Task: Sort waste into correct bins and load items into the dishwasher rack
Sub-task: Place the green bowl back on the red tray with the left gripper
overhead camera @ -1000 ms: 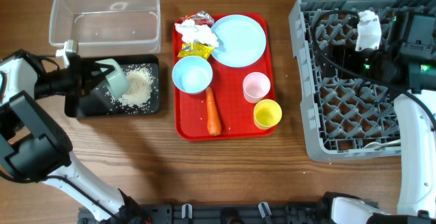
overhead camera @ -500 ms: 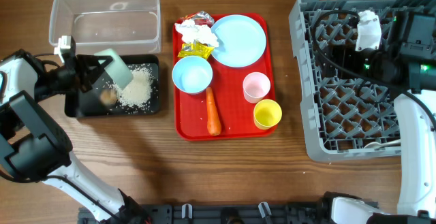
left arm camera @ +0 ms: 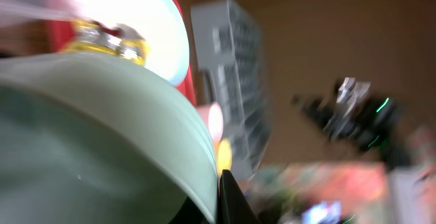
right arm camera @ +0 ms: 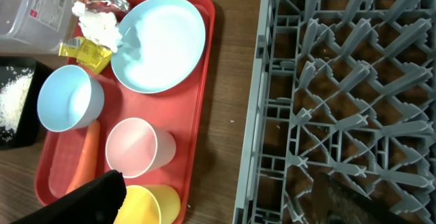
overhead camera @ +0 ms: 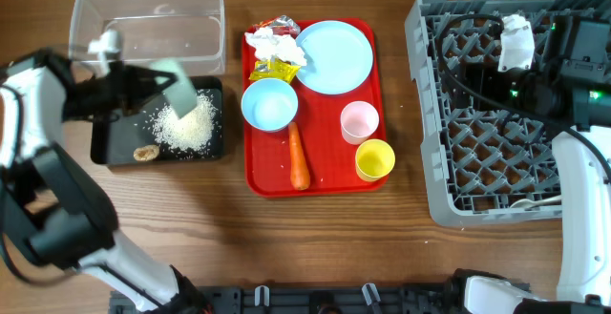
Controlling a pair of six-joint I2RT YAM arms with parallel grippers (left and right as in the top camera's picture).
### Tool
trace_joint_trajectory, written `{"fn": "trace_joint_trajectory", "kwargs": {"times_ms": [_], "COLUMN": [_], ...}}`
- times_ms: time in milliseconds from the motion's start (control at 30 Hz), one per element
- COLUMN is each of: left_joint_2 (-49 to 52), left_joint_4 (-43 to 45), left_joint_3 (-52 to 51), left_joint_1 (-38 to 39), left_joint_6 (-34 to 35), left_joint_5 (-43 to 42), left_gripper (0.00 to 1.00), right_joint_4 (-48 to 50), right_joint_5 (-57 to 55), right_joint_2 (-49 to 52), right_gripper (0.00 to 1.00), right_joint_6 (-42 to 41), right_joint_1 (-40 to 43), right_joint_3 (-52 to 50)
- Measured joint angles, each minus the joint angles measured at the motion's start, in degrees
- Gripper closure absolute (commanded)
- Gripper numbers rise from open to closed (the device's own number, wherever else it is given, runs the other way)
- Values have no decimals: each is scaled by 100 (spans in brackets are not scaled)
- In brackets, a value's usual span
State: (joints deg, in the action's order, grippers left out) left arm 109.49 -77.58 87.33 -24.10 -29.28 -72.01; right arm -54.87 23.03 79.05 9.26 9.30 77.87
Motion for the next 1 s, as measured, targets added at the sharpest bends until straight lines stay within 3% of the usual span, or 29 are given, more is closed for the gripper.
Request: {"fn": "trace_joint_trajectory", "kwargs": {"times_ms": [133,167,300,400,733,1000], "left_joint_2": [-1156,-1429,-1434,-1370,-1360,-1349], "left_joint_4": [332,446,592,684,1537,2365], "left_joint_3": [125,160,153,-17,-1425,-1921], "left_joint_1": [1499,2210,3751,4575,5764,5998], "left_joint_6": [549,918,2031,2719,4070,4363], "left_joint_5": [1696,2496,4653,5582,6559,6664], "left_gripper": [96,96,96,96,96,96], "right_joint_4": [0,0,-48,-63,-42,-42], "right_joint_5": [-2,-2,-4,-17,-17,-17], "right_joint_2": [0,0,2,2,2,2], "right_gripper": [10,10,10,10,10,10], "right_joint_6": [-2,0,-2,-2,-2,-2], "right_joint_1": [0,0,0,0,0,0], "right_joint_3": [0,0,0,0,0,0]}}
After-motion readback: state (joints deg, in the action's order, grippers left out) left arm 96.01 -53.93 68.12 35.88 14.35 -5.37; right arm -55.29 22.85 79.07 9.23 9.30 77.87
